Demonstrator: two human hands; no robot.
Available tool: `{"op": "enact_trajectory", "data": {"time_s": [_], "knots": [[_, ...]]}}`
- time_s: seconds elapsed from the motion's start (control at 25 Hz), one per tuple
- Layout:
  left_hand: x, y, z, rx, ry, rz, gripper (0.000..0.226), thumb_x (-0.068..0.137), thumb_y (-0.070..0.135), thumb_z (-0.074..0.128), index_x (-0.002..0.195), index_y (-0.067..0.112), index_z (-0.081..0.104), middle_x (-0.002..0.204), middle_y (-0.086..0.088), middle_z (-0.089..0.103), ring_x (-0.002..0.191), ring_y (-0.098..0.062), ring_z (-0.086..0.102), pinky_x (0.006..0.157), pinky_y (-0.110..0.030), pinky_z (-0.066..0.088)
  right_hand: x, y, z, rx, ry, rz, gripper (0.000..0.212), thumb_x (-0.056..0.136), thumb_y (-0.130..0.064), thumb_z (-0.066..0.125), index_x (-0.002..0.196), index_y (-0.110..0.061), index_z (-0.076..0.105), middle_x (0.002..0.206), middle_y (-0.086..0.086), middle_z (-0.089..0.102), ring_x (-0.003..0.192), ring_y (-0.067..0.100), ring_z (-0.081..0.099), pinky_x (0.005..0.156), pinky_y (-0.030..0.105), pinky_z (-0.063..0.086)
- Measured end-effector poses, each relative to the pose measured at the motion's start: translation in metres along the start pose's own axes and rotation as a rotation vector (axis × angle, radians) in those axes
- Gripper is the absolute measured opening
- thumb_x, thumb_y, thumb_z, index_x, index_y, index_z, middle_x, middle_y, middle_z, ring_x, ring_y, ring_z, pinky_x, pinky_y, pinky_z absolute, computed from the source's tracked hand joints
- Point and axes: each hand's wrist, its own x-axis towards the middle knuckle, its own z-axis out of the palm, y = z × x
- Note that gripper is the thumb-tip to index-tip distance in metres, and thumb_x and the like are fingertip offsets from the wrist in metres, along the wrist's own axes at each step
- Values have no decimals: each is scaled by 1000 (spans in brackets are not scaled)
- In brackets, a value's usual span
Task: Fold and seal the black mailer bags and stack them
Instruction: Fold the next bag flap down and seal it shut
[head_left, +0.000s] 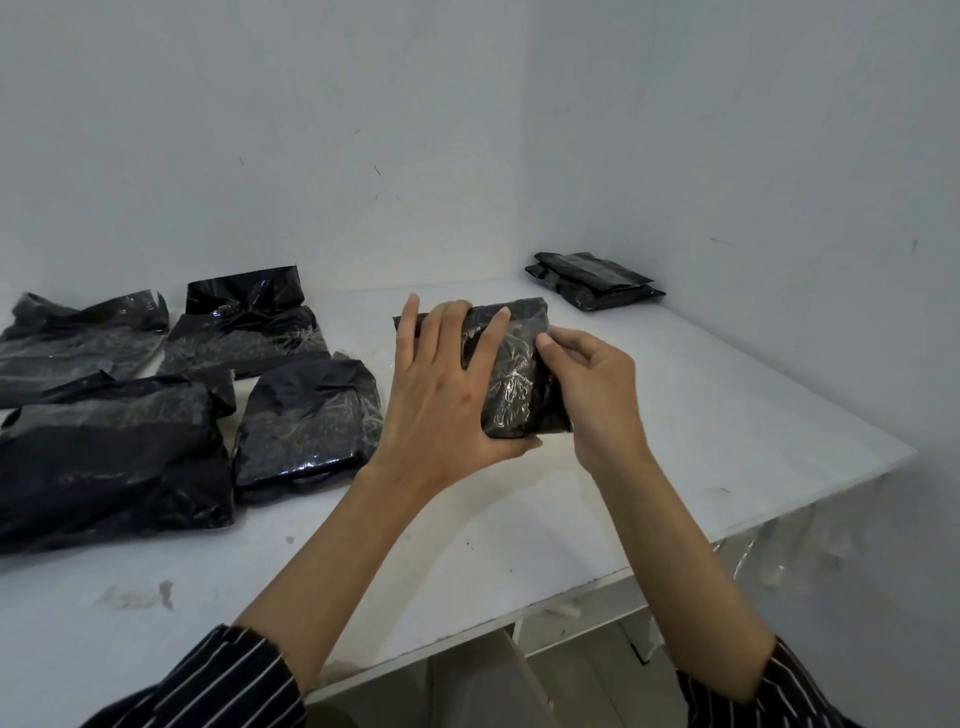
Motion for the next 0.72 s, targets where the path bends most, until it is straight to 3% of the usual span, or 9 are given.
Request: {"op": "enact_trajectory", "data": {"time_s": [0.12, 0.2, 0.32, 0.4, 0.56, 0.72], "knots": [[-4, -2, 6, 8, -39, 15, 112, 58, 84, 52, 141, 10, 40, 136, -23, 43, 131, -36, 38, 115, -55, 10, 0, -5, -7, 108, -67, 153, 7, 88, -10, 63, 90, -7, 70, 83, 6, 71, 76, 16, 67, 68, 28, 56], [-7, 2, 6, -12, -49, 18, 113, 65, 86, 44, 146, 9, 31, 150, -25, 27, 142, -37, 20, 116, -55, 6, -1, -3, -6, 173, -14, 142, 9, 89, -11, 63, 94, -6, 69, 82, 5, 71, 74, 13, 67, 67, 29, 57], [-15, 19, 6, -62, -18, 32, 88, 88, 71, 22, 149, 7, 20, 157, -17, 7, 146, -29, 4, 118, -50, 1, -1, 0, -3, 307, 76, 102, 14, 90, -10, 61, 101, -3, 67, 83, 5, 71, 76, 13, 67, 66, 25, 56], [-20, 26, 9, -92, 6, -53, 77, 95, 61, 15, 149, 6, 18, 157, -17, 5, 146, -29, 2, 119, -47, 1, -3, 1, -1, 337, 72, 110, 13, 91, -11, 60, 100, -5, 67, 85, 6, 70, 78, 15, 66, 70, 32, 58], [-14, 23, 12, -193, 20, -347, 78, 95, 60, 13, 150, 6, 4, 154, -26, -7, 145, -36, -7, 118, -44, -3, -9, 5, 3, 370, 77, 84, 9, 92, -12, 59, 98, -10, 66, 76, -2, 72, 77, 14, 67, 87, 53, 53], [-5, 22, 5, -557, 37, -474, 80, 93, 59, 18, 149, 7, -7, 158, -13, 4, 146, -23, 9, 119, -36, 12, -10, 6, 4, 373, 80, 70, 10, 92, -13, 59, 98, -12, 67, 78, -5, 73, 83, 15, 67, 90, 61, 49]]}}
